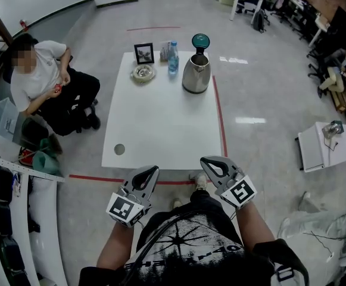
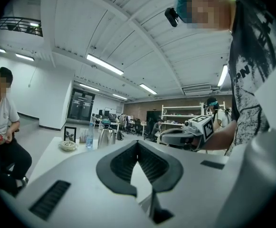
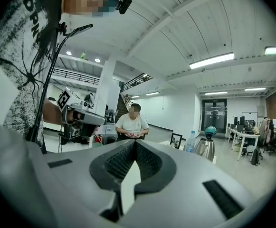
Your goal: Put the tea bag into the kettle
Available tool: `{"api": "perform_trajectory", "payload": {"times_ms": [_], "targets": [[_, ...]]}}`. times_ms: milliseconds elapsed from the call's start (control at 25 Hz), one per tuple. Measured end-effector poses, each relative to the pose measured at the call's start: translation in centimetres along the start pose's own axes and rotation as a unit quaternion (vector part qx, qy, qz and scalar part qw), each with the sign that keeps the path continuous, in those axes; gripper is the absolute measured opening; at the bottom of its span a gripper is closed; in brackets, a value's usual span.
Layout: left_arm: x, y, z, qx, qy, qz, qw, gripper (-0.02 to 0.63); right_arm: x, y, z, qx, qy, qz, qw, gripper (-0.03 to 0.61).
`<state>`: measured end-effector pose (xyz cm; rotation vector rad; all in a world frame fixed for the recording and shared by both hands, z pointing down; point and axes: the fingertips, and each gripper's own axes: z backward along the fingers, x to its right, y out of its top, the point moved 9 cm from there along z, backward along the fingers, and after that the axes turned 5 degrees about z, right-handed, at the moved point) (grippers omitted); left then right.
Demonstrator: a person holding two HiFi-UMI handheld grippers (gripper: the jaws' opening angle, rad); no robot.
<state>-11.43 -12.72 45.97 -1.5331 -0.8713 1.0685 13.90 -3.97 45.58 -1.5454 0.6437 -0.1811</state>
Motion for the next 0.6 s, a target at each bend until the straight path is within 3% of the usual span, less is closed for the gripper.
{"api": "perform_trajectory", "payload": {"times_ms": [240,600], "targets": [[0.5,-0.3,0.1,0.005,0.0,0.005,1.0,0.008,-0.3,0.2,-0.4,-0.001,0.017,0.017,1.0,0.009],[0.9,-0.3,0.5,0.004,-0.004,-0.004,1.0,0.008,-1.0,0.4,-0.9,0.01,0.026,-0.014,1.0,0.009]]}}
